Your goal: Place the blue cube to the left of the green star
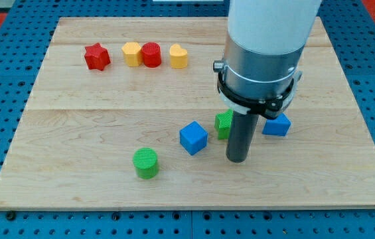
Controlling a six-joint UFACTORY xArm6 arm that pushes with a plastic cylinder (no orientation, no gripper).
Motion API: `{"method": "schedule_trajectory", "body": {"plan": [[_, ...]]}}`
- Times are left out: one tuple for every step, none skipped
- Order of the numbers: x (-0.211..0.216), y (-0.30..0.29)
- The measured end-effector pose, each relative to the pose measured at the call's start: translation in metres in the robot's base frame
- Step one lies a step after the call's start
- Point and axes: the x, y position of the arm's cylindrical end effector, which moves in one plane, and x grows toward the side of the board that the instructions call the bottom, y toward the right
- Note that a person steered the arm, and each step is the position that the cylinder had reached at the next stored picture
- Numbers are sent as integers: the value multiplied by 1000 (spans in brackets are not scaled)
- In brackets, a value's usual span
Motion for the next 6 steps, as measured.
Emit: {"method": "schedule_trajectory", "body": {"plan": [[-2, -11], [21, -8], [15, -47], [-13, -75], [-20, -82], [-18, -81]]}}
